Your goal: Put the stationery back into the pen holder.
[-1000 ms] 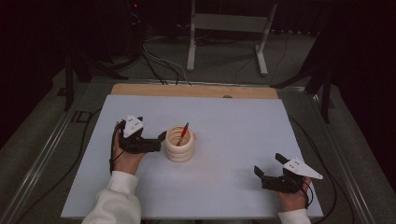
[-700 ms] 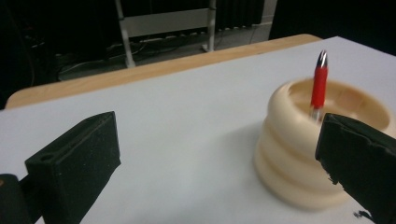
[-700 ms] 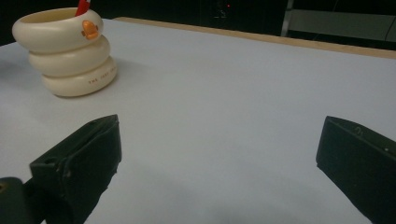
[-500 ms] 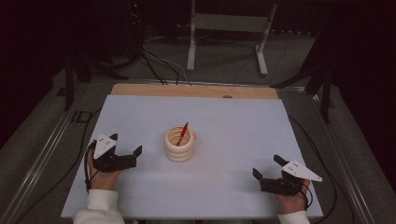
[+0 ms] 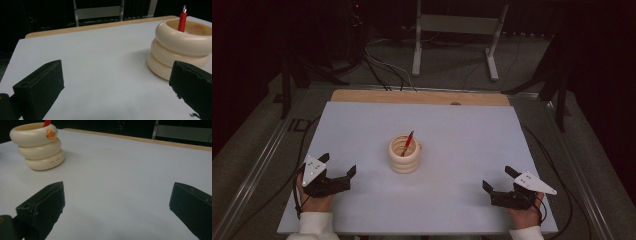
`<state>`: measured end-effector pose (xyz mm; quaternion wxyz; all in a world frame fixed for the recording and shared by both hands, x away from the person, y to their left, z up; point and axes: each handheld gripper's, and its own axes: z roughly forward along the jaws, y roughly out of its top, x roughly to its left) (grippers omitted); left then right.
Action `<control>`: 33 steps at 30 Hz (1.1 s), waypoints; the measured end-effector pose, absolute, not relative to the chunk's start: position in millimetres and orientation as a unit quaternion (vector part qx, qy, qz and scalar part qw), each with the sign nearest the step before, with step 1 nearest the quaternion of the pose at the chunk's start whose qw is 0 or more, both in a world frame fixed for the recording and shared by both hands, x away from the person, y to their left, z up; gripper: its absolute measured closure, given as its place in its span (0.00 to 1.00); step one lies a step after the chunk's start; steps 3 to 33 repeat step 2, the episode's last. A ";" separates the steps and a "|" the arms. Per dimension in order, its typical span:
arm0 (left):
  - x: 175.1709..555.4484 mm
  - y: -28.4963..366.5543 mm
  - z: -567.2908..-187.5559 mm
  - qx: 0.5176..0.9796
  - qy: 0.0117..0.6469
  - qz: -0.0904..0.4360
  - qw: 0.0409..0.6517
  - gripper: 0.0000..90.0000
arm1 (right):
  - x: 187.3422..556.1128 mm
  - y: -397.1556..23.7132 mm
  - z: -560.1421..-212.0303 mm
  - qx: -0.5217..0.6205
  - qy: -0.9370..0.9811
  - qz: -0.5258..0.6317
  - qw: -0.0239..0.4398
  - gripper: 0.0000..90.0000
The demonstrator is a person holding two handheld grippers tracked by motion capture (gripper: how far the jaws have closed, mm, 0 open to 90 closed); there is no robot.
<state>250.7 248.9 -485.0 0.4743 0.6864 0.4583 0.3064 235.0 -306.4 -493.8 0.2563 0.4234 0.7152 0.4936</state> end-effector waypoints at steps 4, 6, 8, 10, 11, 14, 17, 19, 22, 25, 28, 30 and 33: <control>249.3 250.5 -487.8 0.685 0.463 0.310 0.468 0.00 | 235.9 -306.6 -494.6 0.424 0.718 0.491 0.255 0.00; 249.3 250.5 -487.8 0.685 0.463 0.310 0.468 0.00 | 235.9 -306.6 -494.6 0.424 0.718 0.491 0.255 0.00; 249.3 250.5 -487.8 0.685 0.463 0.310 0.468 0.00 | 235.9 -306.6 -494.6 0.424 0.718 0.491 0.255 0.00; 249.3 250.5 -487.8 0.685 0.463 0.310 0.468 0.00 | 235.9 -306.6 -494.6 0.424 0.718 0.491 0.255 0.00; 249.3 250.5 -487.8 0.685 0.463 0.310 0.468 0.00 | 235.9 -306.6 -494.6 0.424 0.718 0.491 0.255 0.00; 249.3 250.5 -487.8 0.685 0.463 0.310 0.468 0.00 | 235.9 -306.6 -494.6 0.424 0.718 0.491 0.255 0.00; 249.3 250.5 -487.8 0.685 0.463 0.310 0.468 0.00 | 235.9 -306.6 -494.6 0.424 0.718 0.491 0.255 0.00; 249.3 250.5 -487.8 0.685 0.463 0.310 0.468 0.00 | 235.9 -306.6 -494.6 0.424 0.718 0.491 0.255 0.00; 249.3 250.5 -487.8 0.685 0.463 0.310 0.468 0.00 | 235.9 -306.6 -494.6 0.424 0.718 0.491 0.255 0.00; 249.3 250.5 -487.8 0.685 0.463 0.310 0.468 0.00 | 235.9 -306.6 -494.6 0.424 0.718 0.491 0.255 0.00; 249.3 250.5 -487.8 0.685 0.463 0.310 0.468 0.00 | 235.9 -306.6 -494.6 0.424 0.718 0.491 0.255 0.00; 249.3 250.5 -487.8 0.685 0.463 0.310 0.468 0.00 | 235.9 -306.6 -494.6 0.424 0.718 0.491 0.255 0.00; 249.3 250.5 -487.8 0.685 0.463 0.310 0.468 0.00 | 235.9 -306.6 -494.6 0.424 0.718 0.491 0.255 0.00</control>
